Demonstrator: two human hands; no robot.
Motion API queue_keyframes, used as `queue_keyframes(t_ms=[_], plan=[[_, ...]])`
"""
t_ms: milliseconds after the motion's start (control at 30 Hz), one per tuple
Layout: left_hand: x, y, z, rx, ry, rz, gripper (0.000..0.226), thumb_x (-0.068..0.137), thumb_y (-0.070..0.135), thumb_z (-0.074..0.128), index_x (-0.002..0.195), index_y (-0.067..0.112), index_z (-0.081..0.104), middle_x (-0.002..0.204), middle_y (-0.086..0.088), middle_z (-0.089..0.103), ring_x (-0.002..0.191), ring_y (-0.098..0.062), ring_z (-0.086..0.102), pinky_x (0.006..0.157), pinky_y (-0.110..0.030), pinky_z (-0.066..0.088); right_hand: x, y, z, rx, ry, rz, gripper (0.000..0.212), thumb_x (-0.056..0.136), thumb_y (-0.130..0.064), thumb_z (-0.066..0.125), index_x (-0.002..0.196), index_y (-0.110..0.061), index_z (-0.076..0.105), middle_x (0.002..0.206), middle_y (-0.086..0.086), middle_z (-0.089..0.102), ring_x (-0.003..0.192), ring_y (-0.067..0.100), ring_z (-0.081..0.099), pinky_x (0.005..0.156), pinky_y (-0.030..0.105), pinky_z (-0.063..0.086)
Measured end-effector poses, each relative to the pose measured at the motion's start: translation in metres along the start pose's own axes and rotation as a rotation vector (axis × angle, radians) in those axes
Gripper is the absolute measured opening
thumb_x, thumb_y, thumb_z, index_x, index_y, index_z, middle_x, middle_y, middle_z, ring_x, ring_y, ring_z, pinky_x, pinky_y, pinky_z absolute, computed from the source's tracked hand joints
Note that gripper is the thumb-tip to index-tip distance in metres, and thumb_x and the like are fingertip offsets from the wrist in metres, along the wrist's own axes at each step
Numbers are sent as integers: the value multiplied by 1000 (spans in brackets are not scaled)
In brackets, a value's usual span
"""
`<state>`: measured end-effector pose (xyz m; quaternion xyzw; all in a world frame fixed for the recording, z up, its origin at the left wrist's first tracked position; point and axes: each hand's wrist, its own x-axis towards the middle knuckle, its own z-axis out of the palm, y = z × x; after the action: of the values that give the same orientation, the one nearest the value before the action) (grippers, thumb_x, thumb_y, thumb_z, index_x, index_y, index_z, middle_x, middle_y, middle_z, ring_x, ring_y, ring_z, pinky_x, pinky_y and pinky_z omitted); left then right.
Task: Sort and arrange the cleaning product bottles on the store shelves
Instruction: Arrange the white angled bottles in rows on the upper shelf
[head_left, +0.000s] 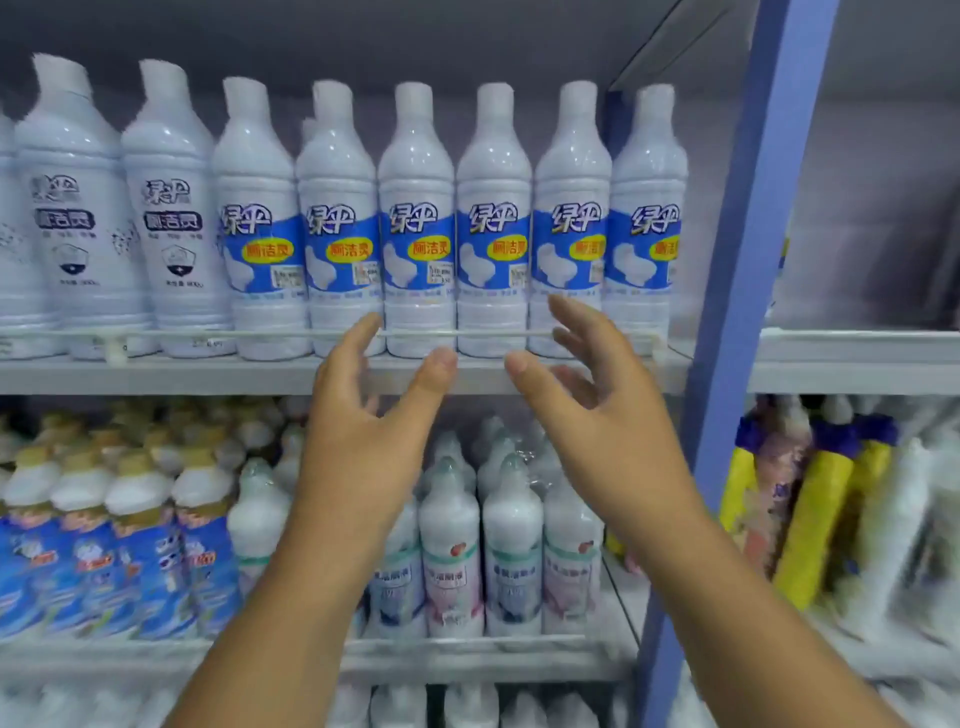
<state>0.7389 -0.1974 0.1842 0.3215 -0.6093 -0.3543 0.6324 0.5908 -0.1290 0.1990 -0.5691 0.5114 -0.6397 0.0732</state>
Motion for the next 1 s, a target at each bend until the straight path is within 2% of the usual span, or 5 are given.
queue_keyframes(t_ms=[167, 367, 500, 867, 1000], plan=[[-63, -44, 8, -77, -56, -171, 75, 68, 68, 70, 138, 57, 47, 142, 31, 48, 109, 32, 47, 96, -18, 41, -69, 49, -34, 6, 14, 190, 59, 83, -53, 66, 140, -44, 51, 140, -32, 53, 130, -12, 48, 112, 31, 45], [-108, -88, 26, -116, -146, -408, 72, 61, 64, 69, 130, 53, 55, 126, 33, 61, 115, 18, 55, 101, -28, 44, -125, 92, -98, -31, 53, 411, 53, 82, -49, 65, 134, -43, 56, 136, -26, 60, 125, -6, 56, 101, 25, 51], [-138, -78, 67, -122, -236, -426, 57, 66, 58, 67, 122, 52, 59, 111, 44, 63, 105, 18, 60, 83, -14, 43, -141, 111, -141, -33, 139, 470, 49, 85, -38, 66, 133, -35, 59, 128, -22, 66, 118, -6, 60, 87, 17, 55], [-229, -43, 222, -120, -360, -407, 62, 61, 60, 71, 120, 46, 61, 121, 32, 64, 113, 4, 63, 78, -11, 48, -186, 120, -327, -15, 242, 559, 40, 86, -45, 64, 125, -44, 56, 124, -28, 63, 103, -16, 60, 80, 15, 52], [-270, -30, 287, -82, -381, -417, 40, 83, 40, 74, 120, 42, 60, 122, 30, 63, 111, 4, 63, 76, -12, 48, -212, 125, -411, -40, 266, 609, 46, 89, -47, 64, 134, -44, 53, 123, -32, 62, 102, -20, 58, 77, 13, 48]])
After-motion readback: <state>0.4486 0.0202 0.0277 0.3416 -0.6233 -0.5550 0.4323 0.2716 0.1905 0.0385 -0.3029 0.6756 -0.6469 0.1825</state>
